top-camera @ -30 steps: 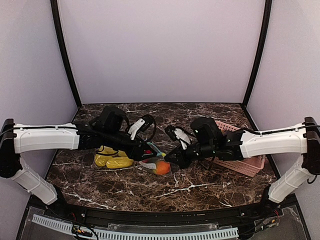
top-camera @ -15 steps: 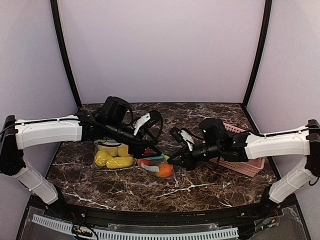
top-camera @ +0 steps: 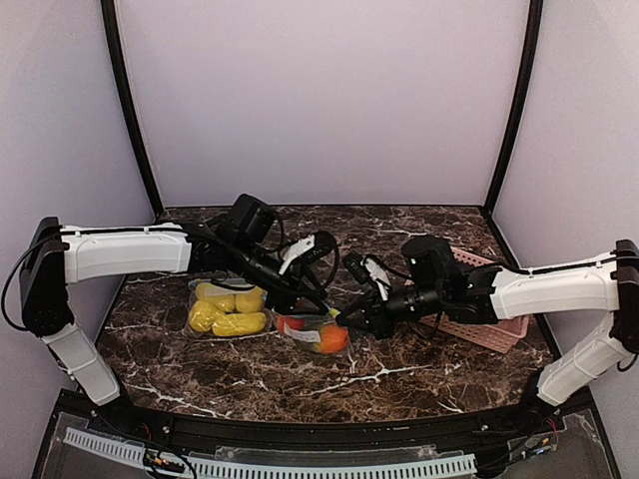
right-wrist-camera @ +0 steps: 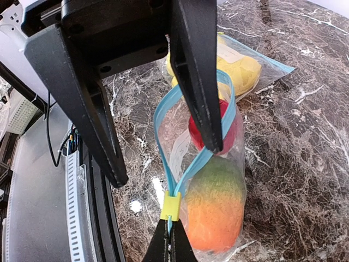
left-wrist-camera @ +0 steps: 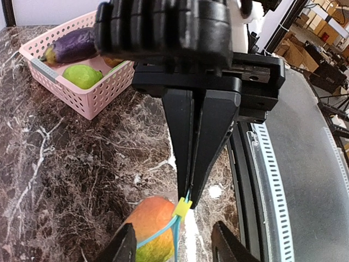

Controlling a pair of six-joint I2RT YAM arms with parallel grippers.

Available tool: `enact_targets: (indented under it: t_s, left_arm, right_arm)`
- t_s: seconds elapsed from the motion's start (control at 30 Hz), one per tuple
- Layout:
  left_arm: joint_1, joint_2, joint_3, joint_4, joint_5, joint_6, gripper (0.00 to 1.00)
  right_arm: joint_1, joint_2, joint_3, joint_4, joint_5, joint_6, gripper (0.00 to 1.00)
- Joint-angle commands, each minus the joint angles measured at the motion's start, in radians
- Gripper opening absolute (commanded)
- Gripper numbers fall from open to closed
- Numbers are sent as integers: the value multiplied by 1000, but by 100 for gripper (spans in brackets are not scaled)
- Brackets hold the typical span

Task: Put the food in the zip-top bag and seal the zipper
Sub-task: Hold the zipper from the zipper food storage bag.

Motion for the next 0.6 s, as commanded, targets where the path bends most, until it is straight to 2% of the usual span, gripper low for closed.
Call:
enact_targets:
  t_s: [0.0, 0.57]
  left_arm:
    - [3, 18, 20, -31, 63, 12, 43]
    - [-16, 88, 38, 29, 135, -61, 32]
  right_arm:
    - [-8, -14, -11, 50, -20, 3, 0]
    - [-17, 14, 2, 50, -34, 9, 0]
